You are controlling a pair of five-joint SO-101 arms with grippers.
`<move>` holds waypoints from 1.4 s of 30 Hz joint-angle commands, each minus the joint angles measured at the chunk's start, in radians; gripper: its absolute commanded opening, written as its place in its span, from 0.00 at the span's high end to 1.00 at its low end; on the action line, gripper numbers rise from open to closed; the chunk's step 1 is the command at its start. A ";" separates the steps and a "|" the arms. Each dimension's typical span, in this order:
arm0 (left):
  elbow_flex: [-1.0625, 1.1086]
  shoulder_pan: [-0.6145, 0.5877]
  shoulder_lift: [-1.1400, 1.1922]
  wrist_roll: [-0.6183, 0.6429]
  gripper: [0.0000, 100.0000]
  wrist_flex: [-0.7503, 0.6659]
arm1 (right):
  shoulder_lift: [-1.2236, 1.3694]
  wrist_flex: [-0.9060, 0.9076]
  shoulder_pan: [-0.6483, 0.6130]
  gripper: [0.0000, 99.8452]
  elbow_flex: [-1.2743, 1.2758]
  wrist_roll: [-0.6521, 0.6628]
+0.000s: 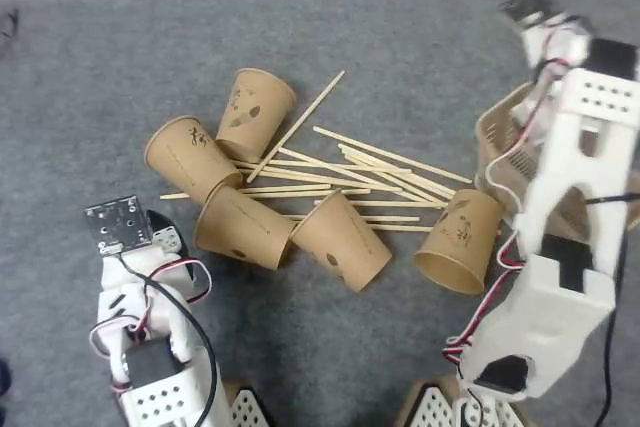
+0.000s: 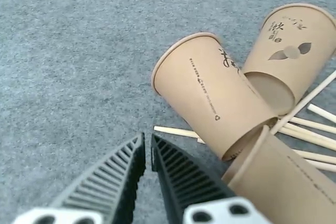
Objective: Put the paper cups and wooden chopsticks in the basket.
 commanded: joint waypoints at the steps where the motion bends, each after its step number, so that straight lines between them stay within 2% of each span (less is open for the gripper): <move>1: -0.007 0.009 -0.017 0.003 0.98 -0.026 | -0.068 -0.013 0.044 0.70 -0.186 -0.011; 11: -0.007 0.009 -0.017 0.003 0.98 -0.025 | -0.074 0.094 0.045 0.70 -0.451 -0.011; 15: -0.007 0.009 -0.017 0.003 0.98 -0.025 | -0.073 0.137 0.051 0.70 -0.463 -0.011; 17: -0.007 0.009 -0.017 0.003 0.98 -0.025 | -0.085 0.137 0.077 0.76 -0.427 -0.011; 22: -0.007 0.009 -0.017 0.003 0.98 -0.025 | -0.150 0.133 0.188 0.99 -0.304 -0.006; 23: -0.007 0.009 -0.017 0.003 0.98 -0.025 | -0.159 0.133 0.220 1.00 -0.279 -0.005; 27: -0.007 0.009 -0.017 0.003 0.98 -0.025 | -0.160 0.128 0.331 0.89 -0.196 0.084; 30: -0.007 0.009 -0.017 0.003 0.98 -0.025 | -0.139 0.128 0.369 0.84 -0.132 0.150; 42: -0.007 0.009 -0.017 0.003 0.98 -0.023 | -0.248 0.131 0.344 0.83 -0.084 0.180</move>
